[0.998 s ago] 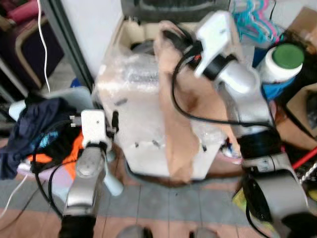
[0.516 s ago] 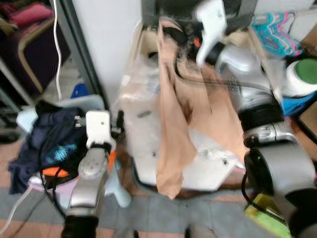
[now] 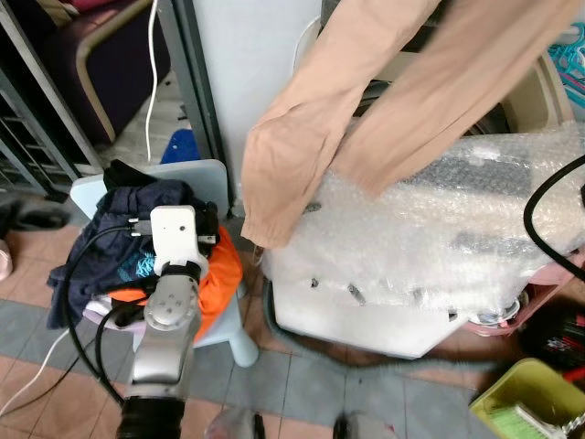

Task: Clothes washing

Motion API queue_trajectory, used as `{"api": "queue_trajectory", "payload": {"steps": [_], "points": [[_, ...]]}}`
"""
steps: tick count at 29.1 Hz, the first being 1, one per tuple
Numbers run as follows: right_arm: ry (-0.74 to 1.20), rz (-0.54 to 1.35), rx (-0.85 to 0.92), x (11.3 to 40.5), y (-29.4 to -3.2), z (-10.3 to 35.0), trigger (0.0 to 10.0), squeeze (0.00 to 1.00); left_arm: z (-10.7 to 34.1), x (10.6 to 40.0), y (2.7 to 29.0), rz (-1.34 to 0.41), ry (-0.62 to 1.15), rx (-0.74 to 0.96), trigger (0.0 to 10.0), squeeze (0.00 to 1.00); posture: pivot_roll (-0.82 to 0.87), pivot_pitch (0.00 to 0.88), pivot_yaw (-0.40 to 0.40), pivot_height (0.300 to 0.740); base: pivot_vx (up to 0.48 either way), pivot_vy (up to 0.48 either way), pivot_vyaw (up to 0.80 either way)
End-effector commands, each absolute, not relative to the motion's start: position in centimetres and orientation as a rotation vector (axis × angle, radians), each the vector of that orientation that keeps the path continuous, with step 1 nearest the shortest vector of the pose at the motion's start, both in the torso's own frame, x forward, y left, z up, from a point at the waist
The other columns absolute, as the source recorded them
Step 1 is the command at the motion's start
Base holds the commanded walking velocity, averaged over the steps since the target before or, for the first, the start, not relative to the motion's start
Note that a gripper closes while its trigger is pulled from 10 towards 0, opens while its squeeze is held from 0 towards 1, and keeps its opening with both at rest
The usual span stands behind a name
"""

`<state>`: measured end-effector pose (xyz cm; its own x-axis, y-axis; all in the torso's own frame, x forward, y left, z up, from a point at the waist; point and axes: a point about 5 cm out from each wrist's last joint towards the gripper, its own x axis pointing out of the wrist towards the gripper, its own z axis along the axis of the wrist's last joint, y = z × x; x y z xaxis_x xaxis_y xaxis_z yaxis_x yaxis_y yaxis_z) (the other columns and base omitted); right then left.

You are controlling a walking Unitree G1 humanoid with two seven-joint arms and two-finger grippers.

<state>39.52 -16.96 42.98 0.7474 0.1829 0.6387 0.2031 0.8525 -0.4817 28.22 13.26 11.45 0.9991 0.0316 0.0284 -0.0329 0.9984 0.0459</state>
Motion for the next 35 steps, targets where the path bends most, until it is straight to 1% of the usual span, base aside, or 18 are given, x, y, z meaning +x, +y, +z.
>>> {"api": "queue_trajectory", "payload": {"steps": [1, 2, 3, 4, 6, 7, 8, 9, 13, 16, 17, 19, 22, 25, 27, 28, 31, 35], "points": [[-0.497, 0.083, -0.521, 41.5, -17.1, 36.8, 10.0, 0.0, 11.8, 28.3, 13.6, 0.04, -0.044, 0.063, 10.0, 0.0, -0.04, 0.032, 0.044, 0.74, 0.0, 0.0, 0.0], [-0.463, 0.089, -0.505, 41.7, -17.2, 35.8, 10.0, 0.0, 11.8, 28.3, 13.6, 0.039, -0.045, 0.064, 10.0, 0.0, -0.04, 0.035, 0.047, 0.74, 0.0, 0.0, 0.0], [-0.353, 0.144, -0.463, 42.1, -17.1, 32.4, 10.0, 0.0, 11.7, 28.3, 13.6, 0.037, -0.042, 0.067, 10.0, 0.0, -0.04, 0.04, 0.049, 0.74, 0.0, 0.0, 0.0], [-0.301, 0.168, -0.451, 42.2, -17.0, 30.7, 10.0, 0.0, 11.7, 28.2, 13.6, 0.035, -0.04, 0.068, 10.0, 0.0, -0.04, 0.04, 0.049, 0.74, 0.0, 0.0, 0.0], [-0.259, 0.185, -0.442, 42.2, -17.0, 29.4, 10.0, 0.0, 11.6, 28.2, 13.7, 0.034, -0.038, 0.069, 10.0, 0.0, -0.05, 0.042, 0.05, 0.74, 0.0, 0.0, 0.0], [-0.215, 0.211, -0.404, 42.1, -17.1, 27.4, 10.0, 0.0, 11.5, 28.1, 13.7, 0.031, -0.033, 0.071, 10.0, 0.0, -0.05, 0.044, 0.054, 0.74, 0.0, 0.0, 0.0], [-0.199, 0.217, -0.352, 41.9, -17.2, 26.4, 10.0, 0.97, 11.5, 28.1, 13.6, 0.027, -0.03, 0.071, 10.0, 0.0, -0.05, 0.044, 0.054, 0.74, 0.0, 0.0, 0.0], [-0.192, 0.223, -0.314, 41.8, -17.4, 25.7, 10.0, 1.0, 11.5, 28.1, 13.5, 0.024, -0.028, 0.071, 10.0, 0.0, -0.05, 0.046, 0.057, 0.74, 0.0, 0.0, 0.0], [-0.27, 0.299, -0.243, 40.6, -16.5, 24.8, 10.0, 1.0, 11.6, 28.2, 13.2, 0.014, -0.03, 0.072, 10.0, 0.0, -0.05, 0.046, 0.06, 0.74, 0.0, 0.0, 0.0], [-0.334, 0.452, -0.183, 38.9, -14.2, 24.2, 10.0, 1.0, 11.5, 28.1, 13.3, 0.016, -0.025, 0.076, 10.0, 0.0, -0.04, 0.049, 0.063, 0.74, 0.0, 0.0, 0.0], [-0.334, 0.452, -0.183, 38.9, -14.2, 24.2, 10.0, 1.0, 11.5, 28.1, 13.3, 0.016, -0.025, 0.076, 10.0, 0.0, -0.04, 0.049, 0.063, 0.74, 0.0, 0.0, 0.0], [-0.326, 0.593, -0.19, 37.4, -12.4, 23.2, 10.0, 1.0, 11.5, 28.0, 13.4, 0.018, -0.022, 0.077, 10.0, 0.0, -0.04, 0.049, 0.063, 0.74, 0.0, 0.0, 0.0], [-0.258, 0.716, -0.165, 36.2, -10.5, 21.7, 10.0, 1.0, 11.4, 27.9, 13.5, 0.013, -0.018, 0.08, 10.0, 0.0, -0.04, 0.054, 0.07, 0.74, 0.0, 0.0, 0.0], [-0.201, 0.81, -0.251, 35.1, -8.5, 20.0, 10.0, 1.0, 11.4, 27.9, 13.5, 0.007, -0.014, 0.082, 10.0, 0.0, -0.04, 0.056, 0.073, 0.74, 0.0, 0.0, 0.0], [-0.196, 0.827, -0.252, 34.5, -7.3, 19.6, 10.0, 1.0, 11.4, 27.9, 13.5, 0.006, -0.014, 0.083, 10.0, 0.0, -0.04, 0.056, 0.073, 0.74, 0.0, 0.0, 0.0], [-0.194, 0.818, -0.319, 34.3, -6.1, 18.9, 10.0, 1.0, 11.4, 27.9, 13.5, 0.004, -0.013, 0.086, 10.0, 0.0, -0.04, 0.056, 0.073, 0.74, 0.0, 0.0, 0.0], [-0.207, 0.815, -0.442, 33.7, -4.8, 18.1, 10.0, 1.0, 11.4, 27.9, 13.5, 0.004, -0.01, 0.089, 10.0, 0.0, -0.04, 0.056, 0.073, 0.74, 0.0, 0.0, 0.0], [-0.18, 0.735, -0.535, 34.1, -4.6, 17.4, 10.0, 1.0, 11.4, 27.7, 13.7, 0.007, -0.005, 0.095, 10.0, 0.0, -0.01, 0.054, 0.065, 0.74, 0.0, 0.0, 0.0]]}}
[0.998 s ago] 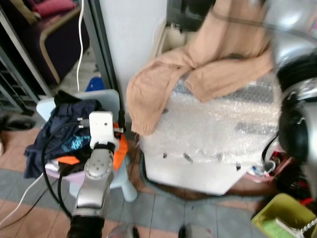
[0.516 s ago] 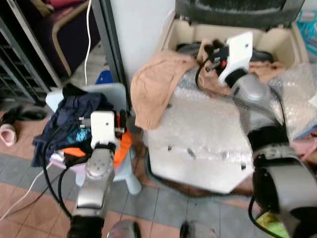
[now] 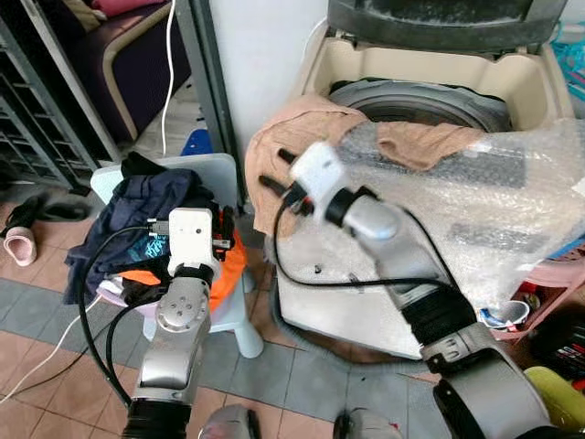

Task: Clothes washing

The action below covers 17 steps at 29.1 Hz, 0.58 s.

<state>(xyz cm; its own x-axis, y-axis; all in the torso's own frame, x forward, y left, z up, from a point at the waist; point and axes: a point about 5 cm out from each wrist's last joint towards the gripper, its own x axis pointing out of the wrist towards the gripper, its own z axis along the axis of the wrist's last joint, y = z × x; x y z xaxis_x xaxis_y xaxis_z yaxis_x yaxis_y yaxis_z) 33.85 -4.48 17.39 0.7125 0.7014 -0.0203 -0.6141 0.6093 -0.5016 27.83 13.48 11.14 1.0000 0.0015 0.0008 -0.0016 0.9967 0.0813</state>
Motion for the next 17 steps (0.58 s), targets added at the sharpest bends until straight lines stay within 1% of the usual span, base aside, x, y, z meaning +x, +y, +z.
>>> {"api": "queue_trajectory", "payload": {"steps": [1, 2, 3, 4, 5, 6, 7, 8, 9, 10, 11, 12, 13, 17], "points": [[-0.175, 0.727, -0.534, 34.1, -4.6, 17.4, 10.0, 1.0, 11.4, 27.7, 13.7, 0.007, -0.004, 0.095, 10.0, 0.0, -0.01, 0.054, 0.065, 0.74, 0.0, 0.0, 0.0], [-0.159, 0.685, -0.573, 34.5, -5.1, 17.2, 10.0, 1.0, 11.4, 27.6, 13.7, 0.009, -0.004, 0.096, 10.0, 0.0, -0.01, 0.054, 0.065, 0.74, 0.0, 0.0, 0.0], [-0.138, 0.608, -0.639, 35.2, -6.1, 16.9, 10.0, 0.99, 11.3, 27.6, 13.8, 0.01, -0.002, 0.098, 10.0, 0.0, 0.0, 0.053, 0.063, 0.74, 0.0, 0.0, 0.0], [-0.138, 0.608, -0.639, 35.2, -6.1, 16.9, 10.0, 0.99, 11.3, 27.6, 13.8, 0.01, -0.002, 0.098, 10.0, 0.0, 0.0, 0.053, 0.063, 0.74, 0.0, 0.0, 0.0], [-0.118, 0.521, -0.675, 36.0, -7.5, 16.9, 10.0, 0.98, 11.3, 27.5, 13.9, 0.011, 0.002, 0.099, 10.0, 0.0, 0.0, 0.053, 0.063, 0.74, 0.0, 0.0, 0.0], [-0.113, 0.496, -0.686, 36.2, -7.9, 16.9, 10.0, 0.98, 11.3, 27.5, 13.9, 0.011, 0.002, 0.099, 10.0, 0.0, 0.0, 0.053, 0.063, 0.74, 0.0, 0.0, 0.0], [-0.106, 0.471, -0.71, 36.5, -8.5, 16.8, 10.0, 0.96, 11.3, 27.5, 13.9, 0.011, 0.003, 0.1, 10.0, 0.0, 0.0, 0.053, 0.063, 0.74, 0.0, 0.0, 0.0], [-0.106, 0.471, -0.71, 36.5, -8.5, 16.8, 10.0, 0.96, 11.3, 27.5, 13.9, 0.011, 0.003, 0.1, 10.0, 0.0, 0.0, 0.053, 0.063, 0.74, 0.0, 0.0, 0.0], [-0.089, 0.443, -0.738, 36.8, -9.4, 16.6, 10.0, 0.85, 11.2, 27.6, 13.8, 0.006, 0.007, 0.101, 10.0, 0.0, -0.01, 0.051, 0.062, 0.74, 0.0, 0.0, 0.0], [-0.073, 0.434, -0.745, 36.9, -9.9, 16.4, 4.9, 0.48, 11.2, 27.6, 13.8, 0.004, 0.008, 0.101, 10.0, 0.0, -0.01, 0.051, 0.062, 0.74, 0.0, 0.0, 0.0], [-0.064, 0.429, -0.747, 36.9, -10.1, 16.2, 4.9, 0.48, 11.2, 27.6, 13.7, 0.003, 0.008, 0.101, 10.0, 0.0, -0.01, 0.049, 0.064, 0.74, 0.0, 0.0, 0.0], [-0.053, 0.423, -0.751, 37.0, -10.3, 16.1, 2.5, 0.06, 11.2, 27.6, 13.7, 0.002, 0.008, 0.101, 10.0, 0.0, -0.01, 0.049, 0.064, 0.74, 0.0, 0.0, 0.0], [-0.039, 0.416, -0.757, 37.0, -10.6, 15.8, 0.0, 0.0, 11.3, 27.7, 13.7, 0.001, 0.007, 0.101, 10.0, 0.0, -0.01, 0.05, 0.065, 0.74, 0.0, 0.0, 0.0], [0.019, 0.407, -0.756, 37.0, -11.5, 14.5, 0.0, 0.0, 11.3, 27.7, 13.7, -0.002, 0.008, 0.101, 10.0, 0.0, -0.01, 0.05, 0.067, 0.74, 0.0, 0.0, 0.0]]}}
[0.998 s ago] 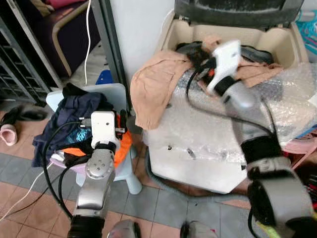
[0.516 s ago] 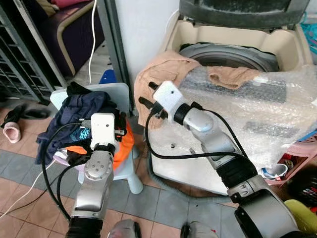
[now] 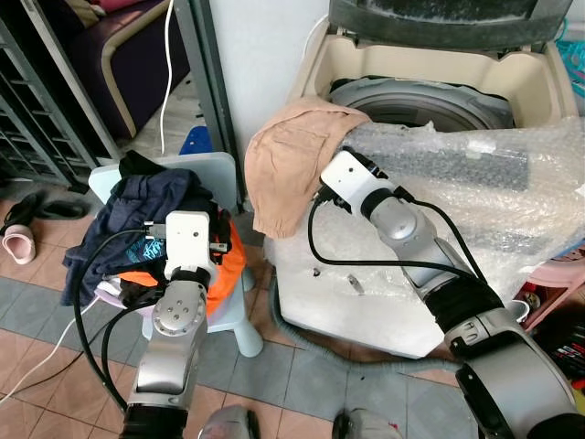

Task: Clothes washing

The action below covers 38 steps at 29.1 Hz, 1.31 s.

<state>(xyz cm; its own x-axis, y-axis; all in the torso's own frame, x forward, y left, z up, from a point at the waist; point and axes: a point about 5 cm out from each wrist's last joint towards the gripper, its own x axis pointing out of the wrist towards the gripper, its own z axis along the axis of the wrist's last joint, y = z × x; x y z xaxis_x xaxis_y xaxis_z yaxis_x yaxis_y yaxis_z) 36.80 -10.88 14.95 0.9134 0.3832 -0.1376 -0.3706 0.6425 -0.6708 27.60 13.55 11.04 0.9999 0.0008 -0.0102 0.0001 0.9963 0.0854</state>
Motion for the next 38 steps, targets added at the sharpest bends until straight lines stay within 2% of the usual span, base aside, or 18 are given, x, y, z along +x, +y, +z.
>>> {"api": "queue_trajectory", "payload": {"steps": [1, 6, 12, 13, 14, 15, 16, 17, 18, 26, 31, 38], "points": [[0.022, 0.406, -0.755, 37.0, -11.6, 14.4, 0.0, 0.0, 11.3, 27.7, 13.7, -0.002, 0.008, 0.101, 10.0, 0.0, -0.01, 0.05, 0.068, 0.74, 0.0, 0.0, 0.0], [0.042, 0.416, -0.759, 36.7, -11.7, 13.6, 0.0, 0.0, 11.3, 27.7, 13.7, -0.002, 0.009, 0.103, 10.0, 0.0, -0.01, 0.05, 0.069, 0.74, 0.0, 0.0, 0.0], [-0.052, 0.405, -0.716, 37.0, -11.3, 15.2, 0.1, 0.0, 11.3, 27.8, 13.7, -0.004, 0.007, 0.103, 10.0, 0.0, -0.01, 0.048, 0.07, 0.74, 0.0, 0.0, 0.0], [-0.068, 0.428, -0.698, 36.8, -11.1, 15.4, 4.5, 0.0, 11.3, 27.8, 13.6, -0.003, 0.007, 0.103, 10.0, 0.0, -0.01, 0.048, 0.069, 0.74, 0.0, 0.0, 0.0], [-0.068, 0.428, -0.698, 36.8, -11.1, 15.4, 4.5, 0.0, 11.3, 27.8, 13.6, -0.003, 0.007, 0.103, 10.0, 0.0, -0.01, 0.048, 0.069, 0.74, 0.0, 0.0, 0.0], [-0.079, 0.481, -0.655, 36.5, -10.9, 15.4, 10.0, 0.0, 11.3, 27.8, 13.6, -0.002, 0.007, 0.102, 10.0, 0.0, -0.01, 0.049, 0.067, 0.74, 0.0, 0.0, 0.0], [-0.097, 0.536, -0.621, 36.1, -10.7, 15.4, 10.0, 0.0, 11.4, 27.7, 13.7, 0.0, 0.007, 0.102, 10.0, 0.0, -0.01, 0.049, 0.067, 0.74, 0.0, 0.0, 0.0], [-0.111, 0.545, -0.624, 35.9, -10.8, 15.4, 10.0, 0.16, 11.3, 27.7, 13.7, 0.001, 0.008, 0.102, 10.0, 0.0, -0.01, 0.049, 0.067, 0.74, 0.0, 0.0, 0.0], [-0.14, 0.534, -0.622, 35.8, -11.3, 15.6, 10.0, 1.0, 11.3, 27.7, 13.7, 0.002, 0.009, 0.101, 10.0, 0.0, -0.01, 0.049, 0.067, 0.74, 0.0, 0.0, 0.0], [-0.239, 0.53, -0.648, 35.6, -11.1, 16.8, 10.0, 1.0, 11.3, 27.8, 13.6, -0.008, 0.011, 0.103, 10.0, 0.0, -0.02, 0.054, 0.077, 0.74, 0.0, 0.0, 0.0], [-0.251, 0.517, -0.667, 36.8, -8.4, 17.2, 10.0, 1.0, 11.4, 28.0, 13.5, -0.016, 0.009, 0.107, 10.0, 0.0, -0.02, 0.053, 0.081, 0.74, 0.0, 0.0, 0.0], [-0.168, 0.468, -0.701, 37.9, -7.1, 16.5, 10.0, 0.98, 11.5, 27.9, 13.6, -0.001, 0.005, 0.107, 10.0, 0.0, 0.0, 0.05, 0.065, 0.74, 0.0, 0.0, 0.0]]}}
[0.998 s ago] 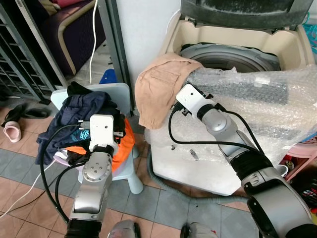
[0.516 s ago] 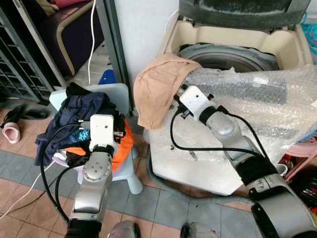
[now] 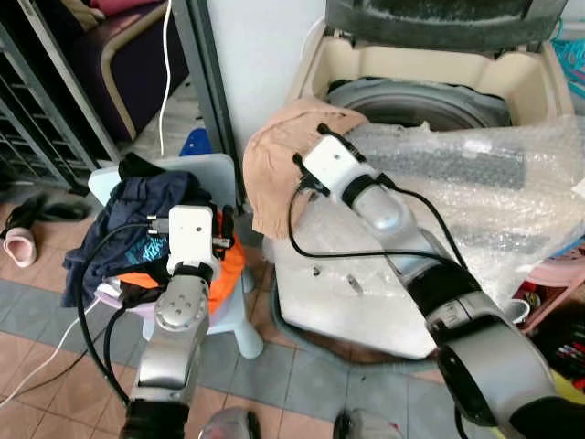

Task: Clothes washing

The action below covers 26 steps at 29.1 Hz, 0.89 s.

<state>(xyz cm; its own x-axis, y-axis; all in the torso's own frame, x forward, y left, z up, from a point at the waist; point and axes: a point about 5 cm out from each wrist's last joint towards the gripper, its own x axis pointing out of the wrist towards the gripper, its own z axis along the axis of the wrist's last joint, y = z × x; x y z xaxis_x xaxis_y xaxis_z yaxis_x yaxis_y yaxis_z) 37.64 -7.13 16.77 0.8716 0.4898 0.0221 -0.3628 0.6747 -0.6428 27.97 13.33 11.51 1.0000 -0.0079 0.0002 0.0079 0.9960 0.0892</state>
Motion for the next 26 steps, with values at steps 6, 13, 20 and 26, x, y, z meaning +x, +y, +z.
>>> {"api": "queue_trajectory", "payload": {"steps": [6, 13, 20, 26], "points": [[-0.04, 0.433, -0.729, 38.3, -8.2, 15.1, 0.0, 0.0, 11.4, 27.7, 13.8, 0.012, 0.007, 0.105, 10.0, 0.0, 0.01, 0.051, 0.051, 0.74, 0.0, 0.0, 0.0], [0.031, 0.417, -0.705, 38.4, -9.4, 14.2, 0.0, 0.0, 11.4, 27.7, 13.7, 0.014, 0.009, 0.103, 10.0, 0.0, 0.0, 0.052, 0.05, 0.74, 0.0, 0.0, 0.0], [0.032, 0.371, -0.673, 38.6, -10.3, 14.1, 0.0, 0.0, 11.3, 27.9, 13.4, 0.006, 0.01, 0.105, 10.0, 0.0, 0.0, 0.045, 0.044, 0.74, 0.0, 0.0, 0.0], [0.033, 0.285, -0.556, 39.3, -11.4, 15.0, 0.0, 0.0, 11.3, 27.9, 13.4, 0.012, 0.01, 0.101, 10.0, 0.0, 0.0, 0.044, 0.042, 0.74, 0.0, 0.0, 0.0]]}}
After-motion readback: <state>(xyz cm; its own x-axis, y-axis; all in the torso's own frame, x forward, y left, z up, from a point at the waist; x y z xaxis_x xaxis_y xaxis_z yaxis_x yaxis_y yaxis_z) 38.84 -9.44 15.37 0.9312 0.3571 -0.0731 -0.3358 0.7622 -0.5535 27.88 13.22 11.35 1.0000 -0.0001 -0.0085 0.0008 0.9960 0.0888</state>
